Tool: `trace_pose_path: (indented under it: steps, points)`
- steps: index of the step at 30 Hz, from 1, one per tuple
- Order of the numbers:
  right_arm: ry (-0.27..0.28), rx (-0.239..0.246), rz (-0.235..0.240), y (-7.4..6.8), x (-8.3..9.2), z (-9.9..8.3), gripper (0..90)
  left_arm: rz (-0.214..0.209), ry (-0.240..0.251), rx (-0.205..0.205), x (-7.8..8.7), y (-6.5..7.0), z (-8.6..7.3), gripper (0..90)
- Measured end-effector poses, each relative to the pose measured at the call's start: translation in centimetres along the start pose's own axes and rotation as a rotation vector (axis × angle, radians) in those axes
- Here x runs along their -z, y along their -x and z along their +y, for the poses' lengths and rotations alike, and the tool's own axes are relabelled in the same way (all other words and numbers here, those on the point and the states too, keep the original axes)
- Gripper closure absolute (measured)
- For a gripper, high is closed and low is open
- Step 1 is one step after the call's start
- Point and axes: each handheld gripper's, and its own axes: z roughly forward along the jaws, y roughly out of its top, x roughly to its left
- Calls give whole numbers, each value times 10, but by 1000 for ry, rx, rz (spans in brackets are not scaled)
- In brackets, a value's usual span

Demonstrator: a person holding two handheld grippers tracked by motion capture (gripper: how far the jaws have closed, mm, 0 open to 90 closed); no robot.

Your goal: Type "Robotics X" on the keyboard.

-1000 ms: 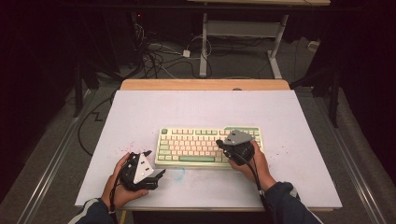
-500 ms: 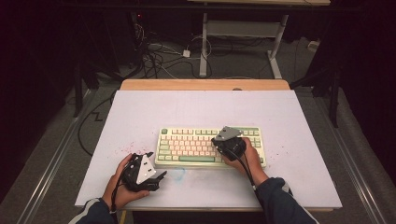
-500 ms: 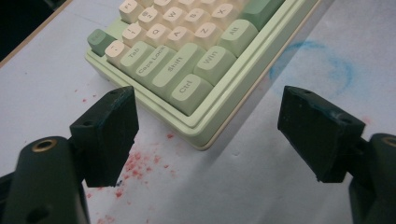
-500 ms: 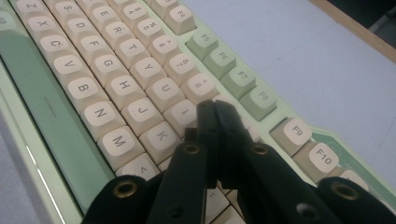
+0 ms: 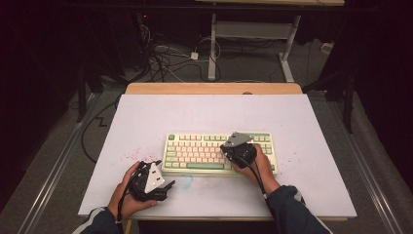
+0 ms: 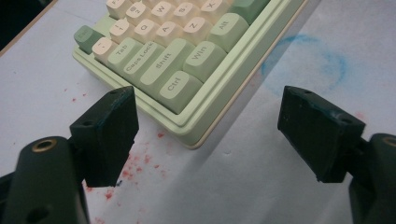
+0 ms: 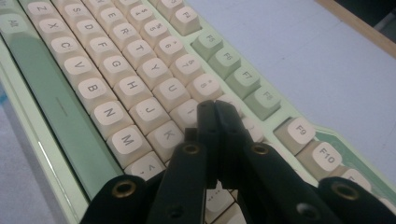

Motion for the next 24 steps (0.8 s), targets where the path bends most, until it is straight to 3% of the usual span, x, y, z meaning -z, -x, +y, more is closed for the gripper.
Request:
trace_pose_path:
  steps: [5, 14, 20, 24]
  points:
    - [44, -11, 1, 1, 7, 0, 873, 3, 1, -4, 0, 0, 0, 190]
    - [96, -7, -6, -1, 16, -3, 709, 1, -20, -13, 0, 0, -3, 190]
    - [164, -9, 3, -1, 27, -9, 523, 4, -12, -10, 0, 0, -1, 190]
    - [209, -7, -21, -3, 35, -13, 395, 5, -12, -10, 0, 0, -1, 191]
